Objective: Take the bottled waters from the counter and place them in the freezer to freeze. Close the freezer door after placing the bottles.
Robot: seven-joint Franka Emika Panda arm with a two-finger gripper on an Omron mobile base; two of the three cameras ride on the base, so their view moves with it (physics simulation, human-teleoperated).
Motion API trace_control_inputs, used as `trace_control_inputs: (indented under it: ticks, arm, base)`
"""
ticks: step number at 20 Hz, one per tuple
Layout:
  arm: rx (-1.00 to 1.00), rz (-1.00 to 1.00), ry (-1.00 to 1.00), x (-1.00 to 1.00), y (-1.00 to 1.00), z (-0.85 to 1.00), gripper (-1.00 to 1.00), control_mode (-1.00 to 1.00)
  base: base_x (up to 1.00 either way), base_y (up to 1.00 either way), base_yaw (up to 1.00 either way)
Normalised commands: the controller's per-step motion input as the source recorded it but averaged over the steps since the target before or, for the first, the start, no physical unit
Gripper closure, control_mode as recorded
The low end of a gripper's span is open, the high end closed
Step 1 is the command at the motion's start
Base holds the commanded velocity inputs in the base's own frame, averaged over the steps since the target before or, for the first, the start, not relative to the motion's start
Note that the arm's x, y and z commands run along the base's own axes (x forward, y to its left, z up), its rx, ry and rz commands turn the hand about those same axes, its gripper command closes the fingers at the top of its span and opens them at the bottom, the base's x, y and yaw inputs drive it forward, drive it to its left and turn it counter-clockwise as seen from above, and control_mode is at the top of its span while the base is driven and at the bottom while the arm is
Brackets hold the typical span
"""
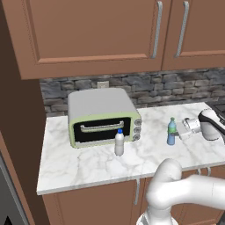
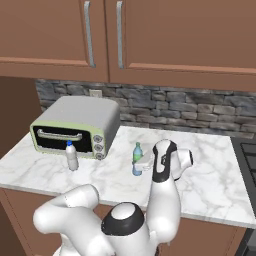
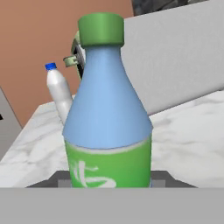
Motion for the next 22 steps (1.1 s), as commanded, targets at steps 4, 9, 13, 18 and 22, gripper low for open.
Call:
trace_control_inputs:
  ticks: [4,9,13,18,22]
  arm:
    - [0.0,0.0,0.0,0.0,0.0,0.0,1.0,-1.0]
    - [0.01,0.0,-0.02,-0.09,0.0,0.15,1.0,-1.0]
    - [0.04,0.0,-0.1,-0.41,0.1,0.76,1.0,-1.0]
    - [0.01,0.03,-0.05,-0.71,0.33,0.81,1.0,-1.0]
    - [0.0,0.16,-0.04,-0.96,0.65,0.45,1.0,-1.0]
  base:
    - [0.0,0.0,0.0]
    - [0.0,0.0,0.0]
    - [0.0,0.0,0.0]
    - [0.0,0.0,0.0]
    - [0.0,0.0,0.0]
